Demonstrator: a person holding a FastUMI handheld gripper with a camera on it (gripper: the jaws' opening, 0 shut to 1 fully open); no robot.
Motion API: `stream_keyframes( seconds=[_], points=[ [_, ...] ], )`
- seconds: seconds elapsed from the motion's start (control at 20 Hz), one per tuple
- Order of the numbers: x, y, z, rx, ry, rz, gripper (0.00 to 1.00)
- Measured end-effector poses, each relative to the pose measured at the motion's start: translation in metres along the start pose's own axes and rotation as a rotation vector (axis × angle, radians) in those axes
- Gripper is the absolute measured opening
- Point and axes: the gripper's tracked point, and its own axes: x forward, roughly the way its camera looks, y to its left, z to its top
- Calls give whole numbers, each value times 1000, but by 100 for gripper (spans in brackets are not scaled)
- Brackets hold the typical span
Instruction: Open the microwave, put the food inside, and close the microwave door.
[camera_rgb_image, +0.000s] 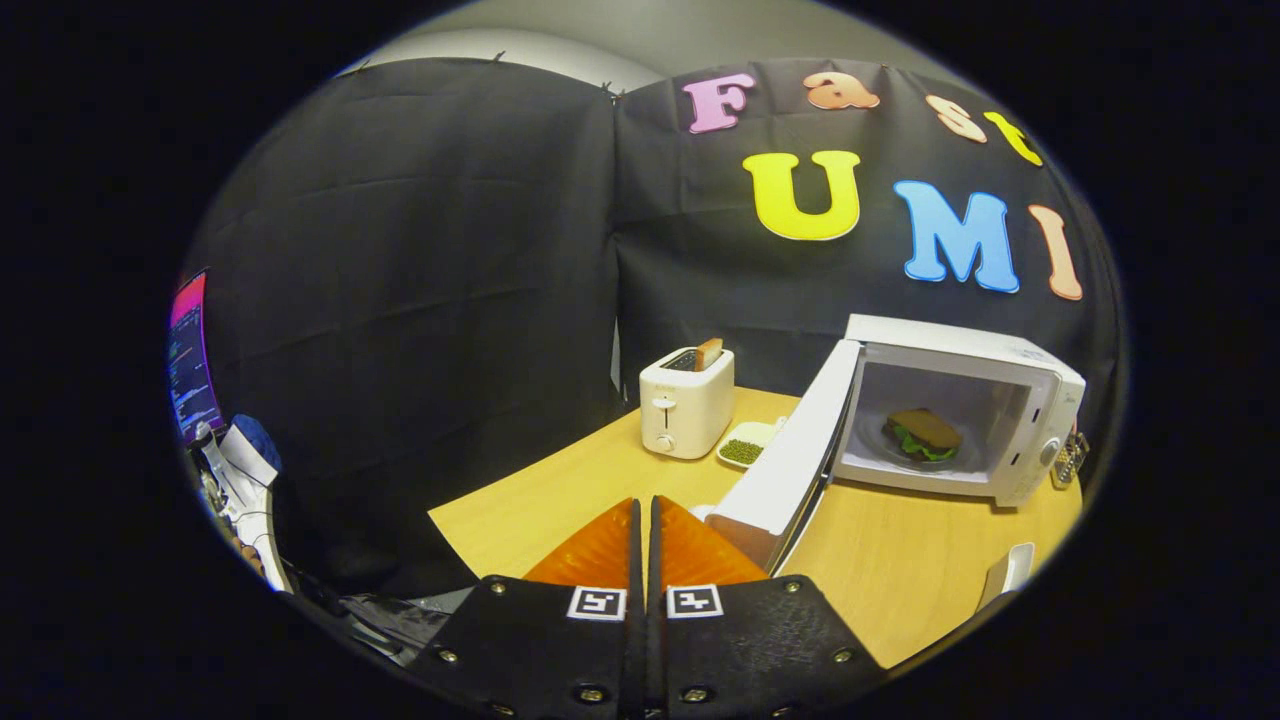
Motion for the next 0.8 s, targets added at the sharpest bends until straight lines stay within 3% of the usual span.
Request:
stream_keyframes(
  seconds=[0.35, 0.5, 0.8],
  points=[
    [-40, -44, 3, -55, -26, -64, 1],
    [-58, -79, 3, -76, -45, -137, 1],
    [-86, -156, -3, 0, -37, -299, 1]
  ],
)
